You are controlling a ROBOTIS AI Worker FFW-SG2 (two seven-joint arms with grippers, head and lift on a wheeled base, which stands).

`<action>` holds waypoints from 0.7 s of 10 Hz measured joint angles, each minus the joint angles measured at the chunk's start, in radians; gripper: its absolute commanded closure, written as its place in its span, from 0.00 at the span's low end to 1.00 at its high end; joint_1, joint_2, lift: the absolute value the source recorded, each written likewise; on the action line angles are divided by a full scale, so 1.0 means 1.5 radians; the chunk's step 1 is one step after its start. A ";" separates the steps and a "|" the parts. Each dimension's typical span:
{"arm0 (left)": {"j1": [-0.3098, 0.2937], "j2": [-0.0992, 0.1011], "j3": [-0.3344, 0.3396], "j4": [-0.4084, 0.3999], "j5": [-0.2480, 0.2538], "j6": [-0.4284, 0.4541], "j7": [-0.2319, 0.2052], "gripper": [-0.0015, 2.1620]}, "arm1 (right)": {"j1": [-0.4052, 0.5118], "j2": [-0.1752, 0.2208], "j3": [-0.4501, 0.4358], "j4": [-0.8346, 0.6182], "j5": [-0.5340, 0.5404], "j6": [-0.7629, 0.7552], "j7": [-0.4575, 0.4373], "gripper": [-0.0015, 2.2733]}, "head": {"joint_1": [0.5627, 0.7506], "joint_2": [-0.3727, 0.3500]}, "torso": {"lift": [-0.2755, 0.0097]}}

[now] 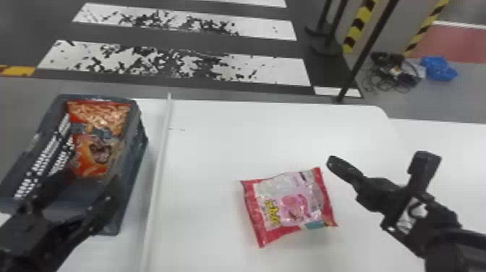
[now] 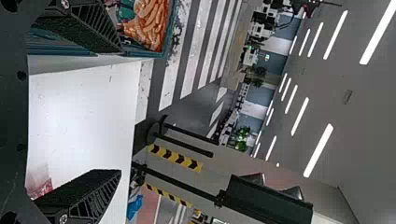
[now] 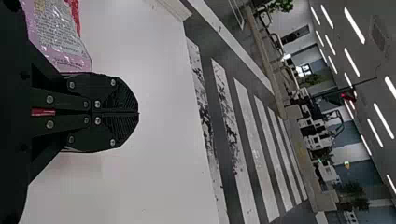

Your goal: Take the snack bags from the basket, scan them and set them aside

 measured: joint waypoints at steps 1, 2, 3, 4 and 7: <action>0.008 -0.004 -0.005 -0.008 -0.009 0.000 0.002 0.03 | -0.032 -0.021 0.013 0.044 0.003 -0.005 0.022 0.99 | 0.70 0.33 | 0.70; 0.017 -0.008 -0.011 -0.016 -0.018 0.000 0.002 0.03 | -0.071 -0.041 0.027 0.098 0.008 -0.015 0.047 0.99 | 0.70 0.32 | 0.70; 0.027 -0.013 -0.017 -0.022 -0.028 -0.001 0.002 0.03 | -0.109 -0.058 0.041 0.147 0.010 -0.023 0.065 0.99 | 0.70 0.30 | 0.70; 0.032 -0.017 -0.023 -0.024 -0.037 -0.004 0.004 0.03 | -0.123 -0.067 0.049 0.161 0.007 -0.017 0.079 0.99 | 0.70 0.30 | 0.70; 0.031 -0.023 -0.038 -0.023 -0.053 -0.009 0.013 0.03 | -0.076 -0.066 0.058 0.038 -0.030 0.146 0.088 0.99 | 0.70 0.37 | 0.70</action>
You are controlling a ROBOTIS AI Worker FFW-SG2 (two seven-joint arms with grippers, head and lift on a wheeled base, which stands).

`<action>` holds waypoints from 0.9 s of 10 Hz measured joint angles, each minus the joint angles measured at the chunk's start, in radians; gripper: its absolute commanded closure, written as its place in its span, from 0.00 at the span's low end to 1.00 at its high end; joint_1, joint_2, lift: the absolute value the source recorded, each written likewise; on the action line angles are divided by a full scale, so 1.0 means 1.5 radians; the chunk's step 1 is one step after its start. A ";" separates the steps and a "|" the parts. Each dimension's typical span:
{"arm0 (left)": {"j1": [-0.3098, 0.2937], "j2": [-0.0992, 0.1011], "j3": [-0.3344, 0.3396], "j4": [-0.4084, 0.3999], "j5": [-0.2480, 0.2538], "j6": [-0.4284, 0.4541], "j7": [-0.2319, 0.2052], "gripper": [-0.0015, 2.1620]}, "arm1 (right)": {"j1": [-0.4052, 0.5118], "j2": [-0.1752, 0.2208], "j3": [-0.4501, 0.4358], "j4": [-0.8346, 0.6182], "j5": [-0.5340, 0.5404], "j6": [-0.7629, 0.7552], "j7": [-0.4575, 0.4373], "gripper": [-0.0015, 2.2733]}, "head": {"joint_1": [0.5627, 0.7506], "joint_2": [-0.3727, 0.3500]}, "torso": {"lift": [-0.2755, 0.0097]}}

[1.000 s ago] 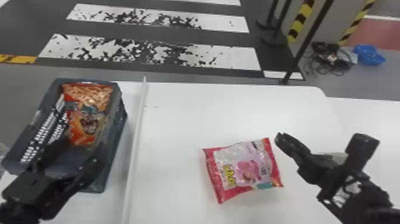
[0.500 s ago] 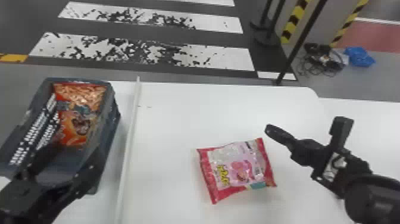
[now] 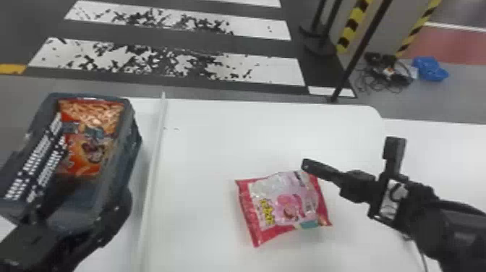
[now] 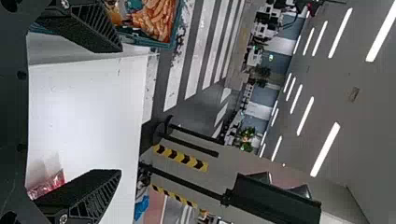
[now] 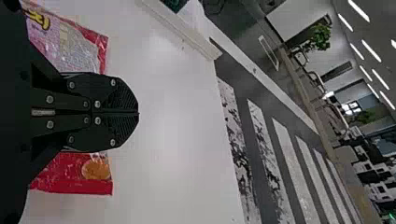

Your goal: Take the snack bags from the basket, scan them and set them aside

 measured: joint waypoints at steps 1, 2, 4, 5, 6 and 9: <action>-0.003 0.000 -0.009 -0.001 -0.005 -0.001 0.001 0.03 | 0.012 -0.001 0.016 -0.034 -0.001 0.021 0.018 0.99 | 0.70 0.41 | 0.70; -0.004 0.000 -0.017 -0.002 -0.010 -0.002 0.002 0.03 | 0.012 -0.005 0.033 -0.045 0.007 0.033 0.045 0.99 | 0.70 0.43 | 0.70; -0.001 0.000 -0.020 -0.003 -0.013 -0.002 0.001 0.03 | 0.010 -0.011 0.054 -0.062 0.014 0.056 0.069 0.99 | 0.70 0.47 | 0.70; 0.002 0.001 -0.017 -0.003 -0.013 -0.002 -0.001 0.03 | 0.012 -0.016 0.075 -0.066 0.036 0.058 0.069 0.99 | 0.70 0.49 | 0.70; 0.002 0.001 -0.016 -0.004 -0.012 -0.002 -0.003 0.03 | 0.012 -0.016 0.095 -0.064 0.065 0.056 0.069 0.99 | 0.70 0.50 | 0.70; 0.002 0.002 -0.015 -0.004 -0.008 -0.002 -0.009 0.03 | 0.012 -0.016 0.121 -0.036 0.113 0.044 0.065 0.99 | 0.70 0.50 | 0.70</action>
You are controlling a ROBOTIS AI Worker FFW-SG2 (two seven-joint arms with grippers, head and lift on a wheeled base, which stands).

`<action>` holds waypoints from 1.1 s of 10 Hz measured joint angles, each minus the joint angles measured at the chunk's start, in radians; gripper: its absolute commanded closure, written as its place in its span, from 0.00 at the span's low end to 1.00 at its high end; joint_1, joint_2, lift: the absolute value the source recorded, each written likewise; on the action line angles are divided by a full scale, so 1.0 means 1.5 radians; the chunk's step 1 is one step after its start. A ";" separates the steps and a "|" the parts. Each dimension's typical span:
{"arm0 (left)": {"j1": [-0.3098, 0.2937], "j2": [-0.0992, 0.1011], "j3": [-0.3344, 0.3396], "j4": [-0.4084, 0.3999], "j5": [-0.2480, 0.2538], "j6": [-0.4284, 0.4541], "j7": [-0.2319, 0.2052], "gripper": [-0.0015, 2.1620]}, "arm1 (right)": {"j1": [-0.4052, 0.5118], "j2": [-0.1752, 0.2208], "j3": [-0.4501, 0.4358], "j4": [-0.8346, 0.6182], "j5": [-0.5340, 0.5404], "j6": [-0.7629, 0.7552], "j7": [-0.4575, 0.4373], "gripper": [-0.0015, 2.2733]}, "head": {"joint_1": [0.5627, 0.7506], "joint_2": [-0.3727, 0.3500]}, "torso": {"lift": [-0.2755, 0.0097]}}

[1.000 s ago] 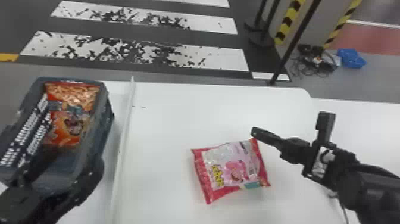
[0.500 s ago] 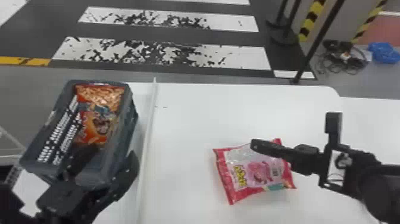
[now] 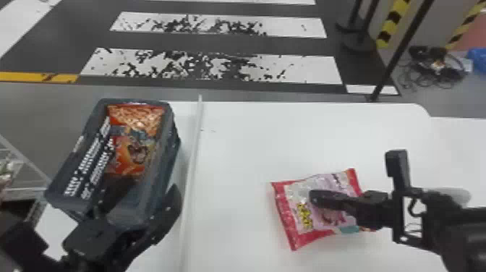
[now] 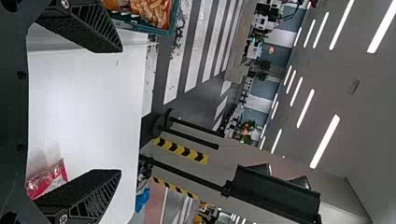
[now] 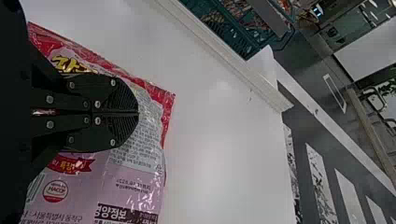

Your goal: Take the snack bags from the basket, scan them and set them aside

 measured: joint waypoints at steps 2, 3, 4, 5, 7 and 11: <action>-0.001 0.000 0.000 0.004 0.001 -0.001 -0.004 0.03 | -0.007 0.010 0.007 0.015 0.002 0.033 -0.088 0.99 | 0.70 0.47 | 0.70; -0.001 0.000 0.000 0.006 0.003 -0.001 -0.005 0.03 | -0.011 0.024 0.007 0.023 0.001 0.053 -0.147 0.99 | 0.70 0.45 | 0.70; -0.001 0.001 0.000 0.007 0.004 -0.002 -0.005 0.03 | -0.014 0.036 0.005 0.031 -0.003 0.058 -0.187 0.99 | 0.70 0.44 | 0.70; -0.001 0.001 0.000 0.007 0.004 -0.002 -0.005 0.03 | -0.017 0.049 -0.001 0.038 -0.013 0.061 -0.188 0.99 | 0.70 0.45 | 0.70; 0.000 0.001 0.000 0.011 0.005 -0.004 -0.006 0.03 | -0.033 0.071 -0.024 0.046 -0.051 0.078 -0.246 0.99 | 0.70 0.44 | 0.70; 0.000 0.001 0.003 0.017 0.005 -0.008 -0.006 0.03 | -0.081 0.087 -0.110 0.093 -0.092 0.097 -0.381 0.99 | 0.70 0.29 | 0.70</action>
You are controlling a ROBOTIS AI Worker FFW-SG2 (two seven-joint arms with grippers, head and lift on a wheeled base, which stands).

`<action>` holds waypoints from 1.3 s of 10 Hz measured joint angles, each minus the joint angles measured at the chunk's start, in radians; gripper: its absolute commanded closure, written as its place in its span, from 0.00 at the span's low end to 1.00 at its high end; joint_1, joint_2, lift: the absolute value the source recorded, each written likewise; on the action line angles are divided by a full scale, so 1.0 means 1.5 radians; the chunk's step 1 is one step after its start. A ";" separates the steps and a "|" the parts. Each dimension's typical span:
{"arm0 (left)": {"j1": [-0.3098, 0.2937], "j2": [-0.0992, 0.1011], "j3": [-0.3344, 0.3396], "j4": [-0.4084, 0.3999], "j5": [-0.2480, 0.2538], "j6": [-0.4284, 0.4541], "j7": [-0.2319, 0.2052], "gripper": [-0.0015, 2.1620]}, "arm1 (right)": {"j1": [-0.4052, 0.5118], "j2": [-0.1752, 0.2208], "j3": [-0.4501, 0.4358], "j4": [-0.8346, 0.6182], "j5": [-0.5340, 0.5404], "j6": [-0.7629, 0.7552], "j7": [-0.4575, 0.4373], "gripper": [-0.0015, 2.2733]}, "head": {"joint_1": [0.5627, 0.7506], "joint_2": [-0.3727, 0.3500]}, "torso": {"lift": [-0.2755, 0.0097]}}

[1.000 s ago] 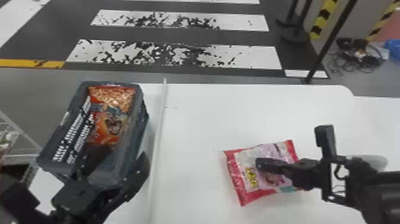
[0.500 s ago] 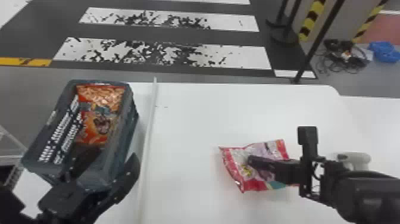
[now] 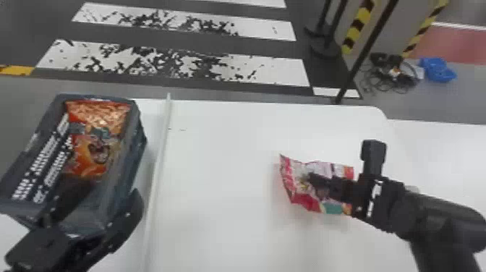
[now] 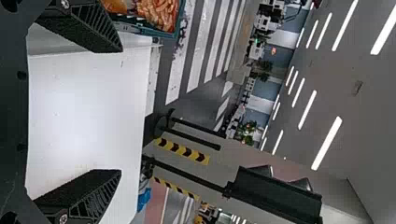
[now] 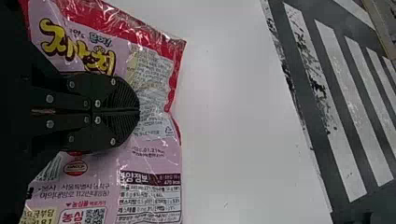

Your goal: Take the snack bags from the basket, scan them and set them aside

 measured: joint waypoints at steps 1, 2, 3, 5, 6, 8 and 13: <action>-0.004 -0.001 0.000 0.003 0.000 0.000 0.001 0.03 | 0.006 0.000 -0.020 0.000 -0.027 0.002 -0.019 0.99 | 0.70 0.28 | 0.70; -0.013 -0.002 -0.005 0.008 0.000 0.000 0.004 0.03 | 0.023 0.000 -0.046 -0.018 -0.075 0.008 -0.091 0.99 | 0.70 0.24 | 0.70; -0.020 -0.003 -0.011 0.012 -0.001 0.001 0.007 0.03 | 0.046 -0.001 -0.073 -0.050 -0.126 0.019 -0.102 0.99 | 0.70 0.20 | 0.70; -0.025 -0.003 -0.019 0.017 -0.005 0.002 0.009 0.03 | 0.065 -0.003 -0.137 -0.096 -0.207 0.063 -0.071 0.99 | 0.70 0.20 | 0.70; -0.025 -0.003 -0.021 0.021 -0.006 0.002 0.009 0.03 | 0.066 -0.007 -0.166 -0.107 -0.230 0.081 -0.052 0.99 | 0.70 0.18 | 0.70; -0.025 -0.003 -0.027 0.030 -0.008 0.000 0.005 0.03 | 0.059 -0.030 -0.188 -0.090 -0.219 0.027 0.005 0.99 | 0.70 0.11 | 0.70; -0.020 -0.002 -0.031 0.050 -0.009 -0.010 0.001 0.03 | -0.018 -0.131 -0.134 0.135 -0.122 -0.187 0.084 0.99 | 0.70 0.03 | 0.70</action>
